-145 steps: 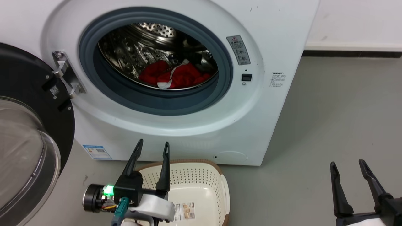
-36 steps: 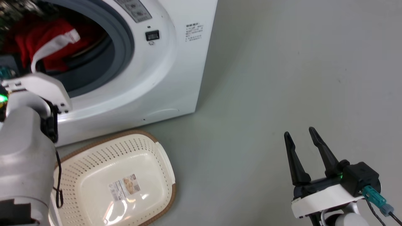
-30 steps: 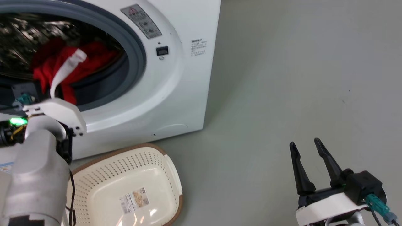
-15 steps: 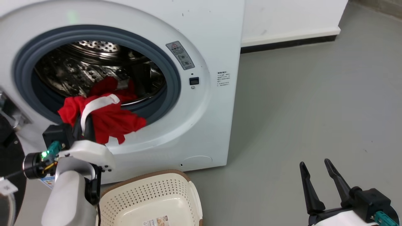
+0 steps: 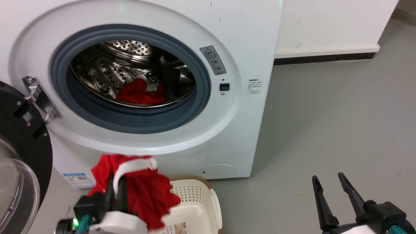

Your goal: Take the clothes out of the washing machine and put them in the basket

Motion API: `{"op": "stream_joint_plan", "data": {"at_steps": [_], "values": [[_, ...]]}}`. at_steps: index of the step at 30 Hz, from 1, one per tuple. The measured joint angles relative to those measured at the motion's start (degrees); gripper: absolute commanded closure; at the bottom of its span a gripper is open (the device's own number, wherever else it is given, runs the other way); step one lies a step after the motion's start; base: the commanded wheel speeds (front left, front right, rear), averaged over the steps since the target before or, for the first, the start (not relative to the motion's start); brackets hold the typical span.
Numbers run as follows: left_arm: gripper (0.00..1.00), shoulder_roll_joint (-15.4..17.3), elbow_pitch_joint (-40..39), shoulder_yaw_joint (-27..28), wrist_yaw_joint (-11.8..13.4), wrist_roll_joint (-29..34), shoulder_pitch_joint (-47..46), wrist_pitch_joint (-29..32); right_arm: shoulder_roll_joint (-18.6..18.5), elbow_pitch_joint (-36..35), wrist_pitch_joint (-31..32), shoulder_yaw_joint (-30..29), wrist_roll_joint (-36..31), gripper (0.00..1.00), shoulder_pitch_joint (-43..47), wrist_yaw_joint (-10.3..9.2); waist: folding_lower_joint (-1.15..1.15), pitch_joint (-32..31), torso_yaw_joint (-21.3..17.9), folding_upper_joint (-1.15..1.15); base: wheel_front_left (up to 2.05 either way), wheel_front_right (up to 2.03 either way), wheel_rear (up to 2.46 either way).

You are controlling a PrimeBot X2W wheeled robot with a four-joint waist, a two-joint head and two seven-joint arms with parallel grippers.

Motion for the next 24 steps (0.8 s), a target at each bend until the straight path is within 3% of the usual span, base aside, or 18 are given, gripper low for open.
{"op": "stream_joint_plan", "data": {"at_steps": [5, 11, 24], "values": [[1.00, -1.1, -0.2, -2.2, 1.2, -1.0, 4.9, 0.0, 0.0, -0.9, 0.2, 0.5, -0.3, 0.00, -0.2, 0.00, 0.00, 2.6, 1.0, 0.00, 0.00, 0.00, 0.00], [1.00, -1.5, 4.9, -5.1, 2.0, -2.5, 4.3, 0.0, 0.0, -1.6, 0.2, 1.5, -1.0, 0.00, -2.7, 0.00, 0.01, 8.2, 2.0, 0.00, 0.00, 0.00, 0.00], [1.00, -1.6, 18.0, -5.6, 2.8, -5.8, -14.2, 0.0, 0.0, -1.7, -1.3, 4.0, -2.3, 0.00, -14.0, 0.00, 0.02, 26.7, 1.6, 0.00, 0.00, 0.00, 0.00]]}}
